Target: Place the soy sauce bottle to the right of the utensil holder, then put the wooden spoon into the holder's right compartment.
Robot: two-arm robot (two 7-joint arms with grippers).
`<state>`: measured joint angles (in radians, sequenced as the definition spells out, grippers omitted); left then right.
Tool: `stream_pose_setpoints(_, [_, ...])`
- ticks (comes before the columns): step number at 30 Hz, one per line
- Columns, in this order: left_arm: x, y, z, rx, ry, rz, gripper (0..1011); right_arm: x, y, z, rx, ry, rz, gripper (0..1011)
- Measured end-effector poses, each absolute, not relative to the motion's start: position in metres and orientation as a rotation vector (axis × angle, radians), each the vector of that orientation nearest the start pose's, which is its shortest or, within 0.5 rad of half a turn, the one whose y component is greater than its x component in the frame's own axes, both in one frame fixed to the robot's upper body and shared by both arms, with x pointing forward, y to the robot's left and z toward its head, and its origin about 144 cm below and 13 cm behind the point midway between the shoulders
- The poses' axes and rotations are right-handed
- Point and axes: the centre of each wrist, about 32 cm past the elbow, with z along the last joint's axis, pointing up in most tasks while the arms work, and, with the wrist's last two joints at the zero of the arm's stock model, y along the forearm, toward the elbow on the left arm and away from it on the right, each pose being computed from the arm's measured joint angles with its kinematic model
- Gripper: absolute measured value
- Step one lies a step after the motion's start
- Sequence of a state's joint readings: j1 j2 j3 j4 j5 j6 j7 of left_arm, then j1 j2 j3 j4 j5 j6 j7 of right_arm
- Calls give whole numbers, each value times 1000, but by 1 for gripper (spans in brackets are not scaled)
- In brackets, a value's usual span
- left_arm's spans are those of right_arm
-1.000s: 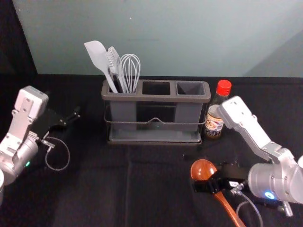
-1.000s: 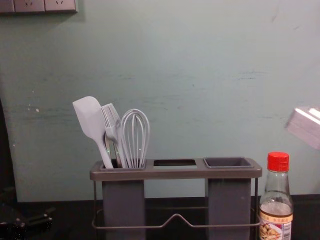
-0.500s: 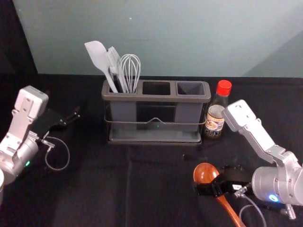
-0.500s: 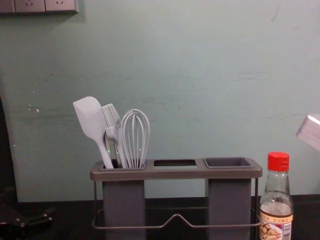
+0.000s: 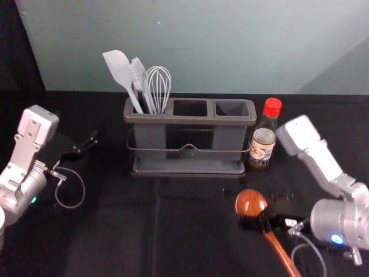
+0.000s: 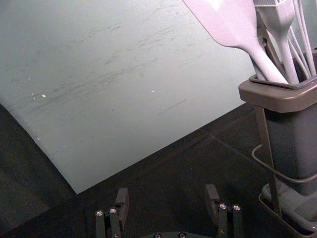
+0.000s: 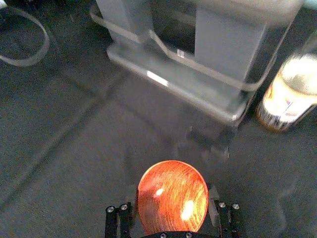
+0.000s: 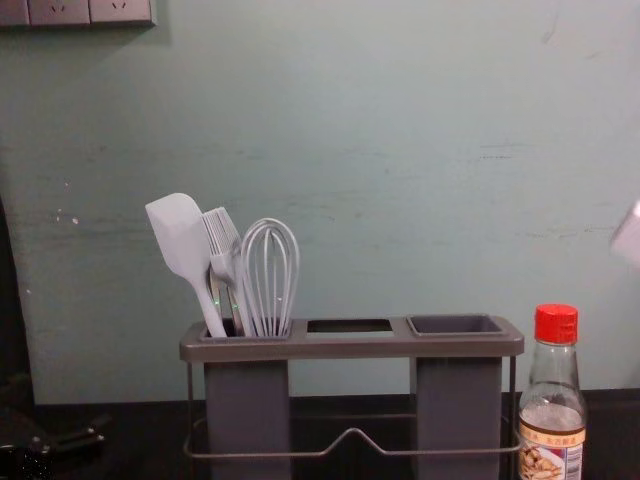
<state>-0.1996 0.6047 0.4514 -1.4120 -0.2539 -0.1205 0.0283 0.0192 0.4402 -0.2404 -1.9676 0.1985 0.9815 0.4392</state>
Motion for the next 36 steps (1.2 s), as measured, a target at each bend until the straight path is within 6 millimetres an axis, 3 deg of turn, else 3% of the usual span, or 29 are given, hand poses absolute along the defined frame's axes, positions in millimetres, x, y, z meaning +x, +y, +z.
stream_pose_setpoints(8, [489,310,1140,304,-285,1248,1005,419,-239,1272,-489,205,-889,837])
stream_pose_setpoints(17, [489,310,1140,304,-285,1248,1005,413,-244,1274,-311,-17,-864,837])
stream_pose_setpoints(28, [489,310,1140,304,-285,1248,1005,414,-241,1246,-32,-313,-848,837])
stream_pose_setpoints(36, [489,310,1140,304,-285,1248,1005,416,-239,1226,99,-389,-896,837])
